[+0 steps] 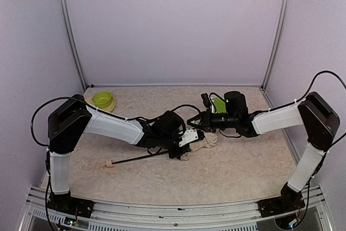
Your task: Put away the umbrella
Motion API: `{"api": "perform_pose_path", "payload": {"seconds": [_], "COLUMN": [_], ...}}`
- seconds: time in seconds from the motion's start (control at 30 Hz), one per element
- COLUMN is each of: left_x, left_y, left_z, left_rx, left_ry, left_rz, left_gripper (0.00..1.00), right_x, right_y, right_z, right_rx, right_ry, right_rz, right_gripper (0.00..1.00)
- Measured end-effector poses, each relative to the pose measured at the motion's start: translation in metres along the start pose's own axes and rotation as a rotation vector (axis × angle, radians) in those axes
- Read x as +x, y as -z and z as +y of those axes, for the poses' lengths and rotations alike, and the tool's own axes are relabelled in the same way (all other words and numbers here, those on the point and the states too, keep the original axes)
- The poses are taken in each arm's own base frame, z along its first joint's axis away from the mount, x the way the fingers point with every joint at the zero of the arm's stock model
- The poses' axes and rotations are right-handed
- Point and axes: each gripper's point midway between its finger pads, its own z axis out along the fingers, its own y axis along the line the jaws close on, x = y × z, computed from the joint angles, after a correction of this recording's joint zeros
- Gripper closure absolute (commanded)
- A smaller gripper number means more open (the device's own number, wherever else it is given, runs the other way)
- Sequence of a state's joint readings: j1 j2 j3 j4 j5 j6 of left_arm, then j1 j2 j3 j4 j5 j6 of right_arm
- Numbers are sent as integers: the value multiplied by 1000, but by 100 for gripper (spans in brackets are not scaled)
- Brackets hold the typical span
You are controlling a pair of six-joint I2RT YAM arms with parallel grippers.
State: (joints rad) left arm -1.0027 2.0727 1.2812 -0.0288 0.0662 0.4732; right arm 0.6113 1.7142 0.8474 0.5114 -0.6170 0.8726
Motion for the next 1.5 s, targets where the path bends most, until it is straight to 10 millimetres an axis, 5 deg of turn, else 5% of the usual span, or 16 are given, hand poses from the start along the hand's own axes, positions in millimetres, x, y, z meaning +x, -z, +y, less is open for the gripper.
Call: {"api": "perform_pose_path", "payload": {"seconds": [0.2, 0.37, 0.8, 1.27, 1.5], "left_x": [-11, -6, 0, -10, -4], "left_y": [17, 33, 46, 74, 79], "left_z": [5, -7, 4, -20, -39], "left_rx": [-118, -218, -332, -225, -143], "left_ry": [-127, -260, -377, -349, -342], "left_rz": [-39, -15, 16, -130, -147], "left_gripper": [100, 100, 100, 100, 100], "right_x": [-7, 10, 11, 53, 89], "right_y": [-9, -11, -29, -10, 8], "right_z": [13, 14, -8, 5, 0], "right_rx": [-23, -31, -64, -277, -334], "right_ry": [23, 29, 95, 166, 150], "right_rz": [24, 95, 306, 491, 541], "right_gripper": [100, 100, 100, 100, 87]}}
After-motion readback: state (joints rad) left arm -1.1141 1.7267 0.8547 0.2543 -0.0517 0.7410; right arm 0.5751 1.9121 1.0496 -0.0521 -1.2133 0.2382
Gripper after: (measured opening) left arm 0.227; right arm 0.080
